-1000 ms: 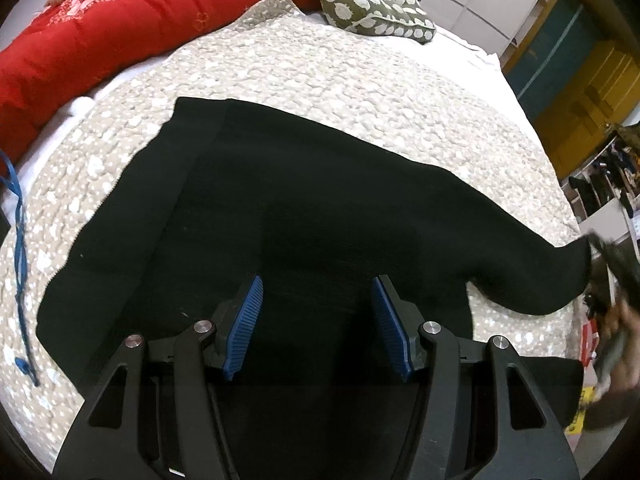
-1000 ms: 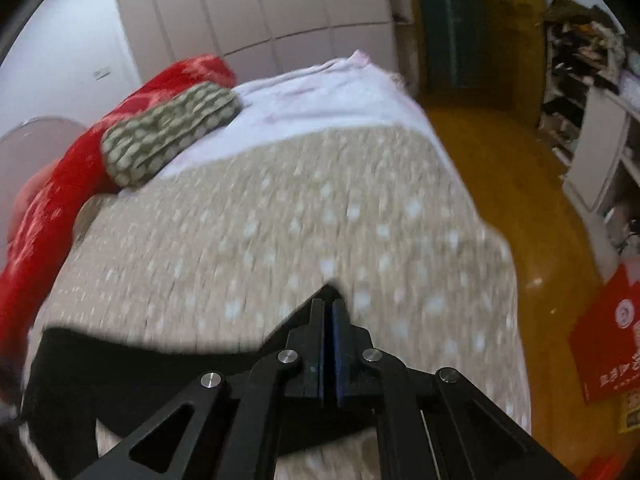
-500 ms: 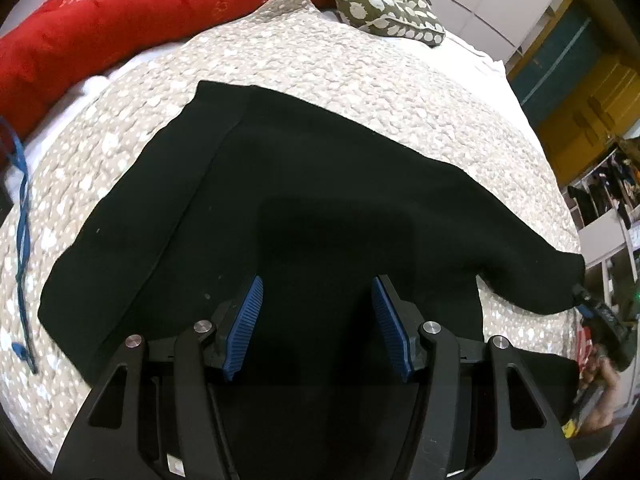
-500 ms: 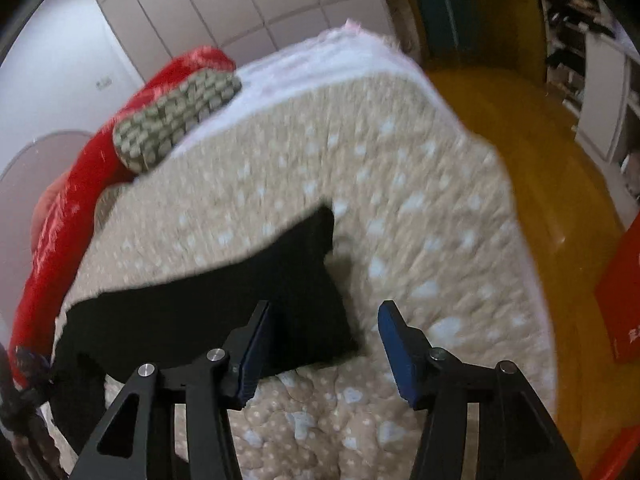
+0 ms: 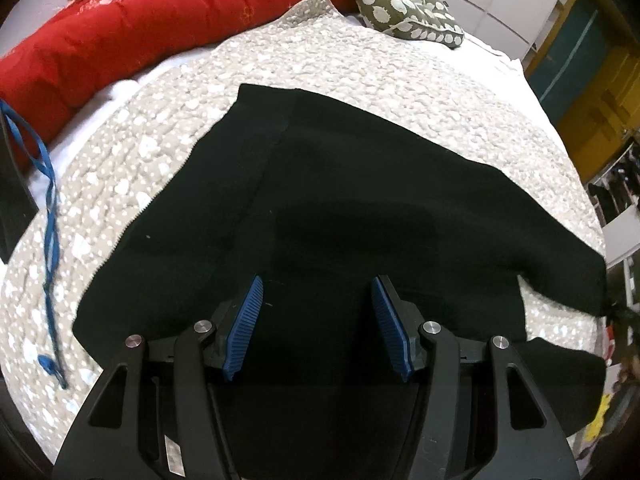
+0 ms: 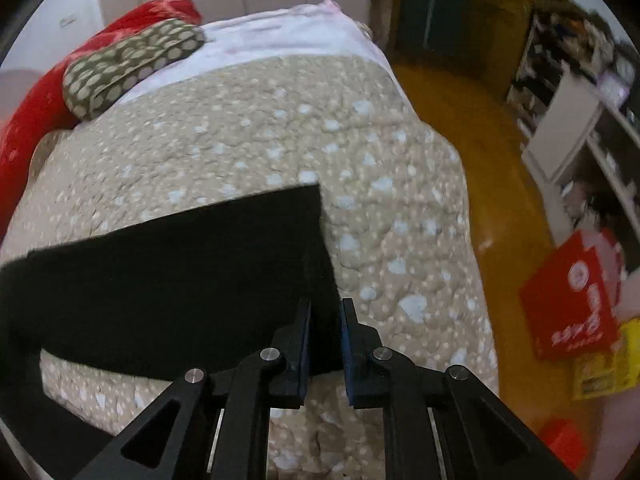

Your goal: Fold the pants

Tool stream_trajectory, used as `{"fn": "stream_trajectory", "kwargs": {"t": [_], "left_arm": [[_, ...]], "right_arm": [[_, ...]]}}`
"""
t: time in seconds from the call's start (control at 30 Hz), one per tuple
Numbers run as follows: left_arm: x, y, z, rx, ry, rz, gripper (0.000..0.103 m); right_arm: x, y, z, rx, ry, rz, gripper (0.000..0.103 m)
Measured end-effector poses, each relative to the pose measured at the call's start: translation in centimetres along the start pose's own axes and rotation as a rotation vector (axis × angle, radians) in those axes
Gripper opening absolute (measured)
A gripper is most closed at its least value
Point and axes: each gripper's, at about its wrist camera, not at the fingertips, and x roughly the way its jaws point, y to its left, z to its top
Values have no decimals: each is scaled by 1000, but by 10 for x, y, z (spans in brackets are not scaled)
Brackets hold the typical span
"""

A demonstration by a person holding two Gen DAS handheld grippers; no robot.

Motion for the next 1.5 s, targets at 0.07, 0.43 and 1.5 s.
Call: {"fn": "stream_trajectory", "kwargs": {"t": [0.07,0.43,1.5], "left_arm": [[-1,-1,1,22,-7,14,56],[-1,1,36,125,-33,-6,58],[78,-11,159,583,139,-285,58]], "right_arm": [[-20,8,3,-18,-72,-26,31],[-40,115,18,-274,-168,486,41],[30,278,38,-874,-30,622,48]]}}
